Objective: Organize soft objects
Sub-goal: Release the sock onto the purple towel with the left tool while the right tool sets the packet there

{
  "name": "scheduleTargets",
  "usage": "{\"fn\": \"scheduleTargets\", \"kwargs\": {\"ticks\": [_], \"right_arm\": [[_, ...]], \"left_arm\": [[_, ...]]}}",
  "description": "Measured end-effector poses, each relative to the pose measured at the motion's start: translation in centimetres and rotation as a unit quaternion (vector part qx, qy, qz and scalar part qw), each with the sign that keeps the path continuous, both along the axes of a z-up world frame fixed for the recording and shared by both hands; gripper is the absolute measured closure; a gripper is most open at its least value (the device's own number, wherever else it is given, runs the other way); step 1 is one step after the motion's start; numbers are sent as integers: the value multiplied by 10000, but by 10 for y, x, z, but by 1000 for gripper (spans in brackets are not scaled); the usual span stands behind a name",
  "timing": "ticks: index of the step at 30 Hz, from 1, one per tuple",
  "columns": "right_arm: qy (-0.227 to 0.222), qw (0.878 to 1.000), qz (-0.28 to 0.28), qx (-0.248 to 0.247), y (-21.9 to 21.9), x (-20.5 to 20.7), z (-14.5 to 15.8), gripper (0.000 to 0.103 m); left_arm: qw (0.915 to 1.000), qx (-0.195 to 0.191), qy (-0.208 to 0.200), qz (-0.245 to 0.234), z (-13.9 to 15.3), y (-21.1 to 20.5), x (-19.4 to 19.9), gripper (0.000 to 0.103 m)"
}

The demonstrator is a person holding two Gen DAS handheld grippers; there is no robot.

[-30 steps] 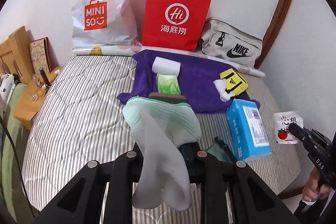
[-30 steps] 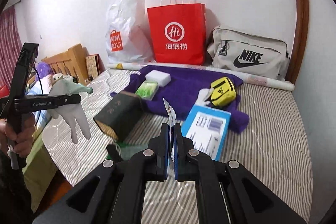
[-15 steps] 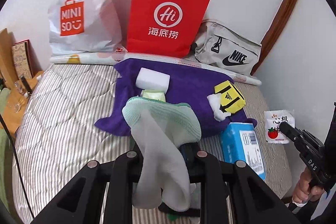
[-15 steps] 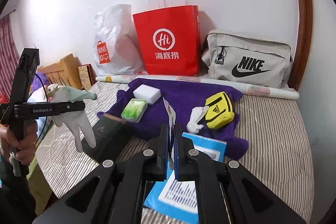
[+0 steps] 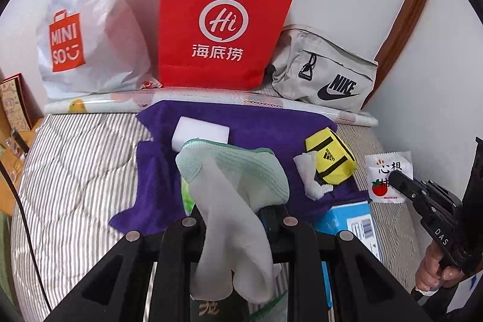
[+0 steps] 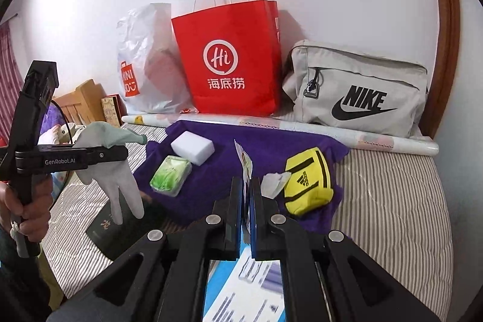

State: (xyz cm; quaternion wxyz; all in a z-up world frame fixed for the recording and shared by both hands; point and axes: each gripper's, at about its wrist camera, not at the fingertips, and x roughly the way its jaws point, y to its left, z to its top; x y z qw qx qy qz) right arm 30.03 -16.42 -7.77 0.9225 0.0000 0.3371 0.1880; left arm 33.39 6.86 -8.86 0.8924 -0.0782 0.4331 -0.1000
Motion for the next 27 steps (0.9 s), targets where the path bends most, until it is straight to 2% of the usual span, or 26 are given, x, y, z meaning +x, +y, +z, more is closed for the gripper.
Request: {"fn": "scheduleTargets", "kwargs": {"ticks": [11,27], "right_arm": [[170,9998,70,-86,8,36,-18,99],[898,9958,15,-199,9,79,-66,99]], "left_arm": [[9996,-143,220,-70,-18,-12,46,83],[9958,-62,787,-461,-65,-38,98,83]]}}
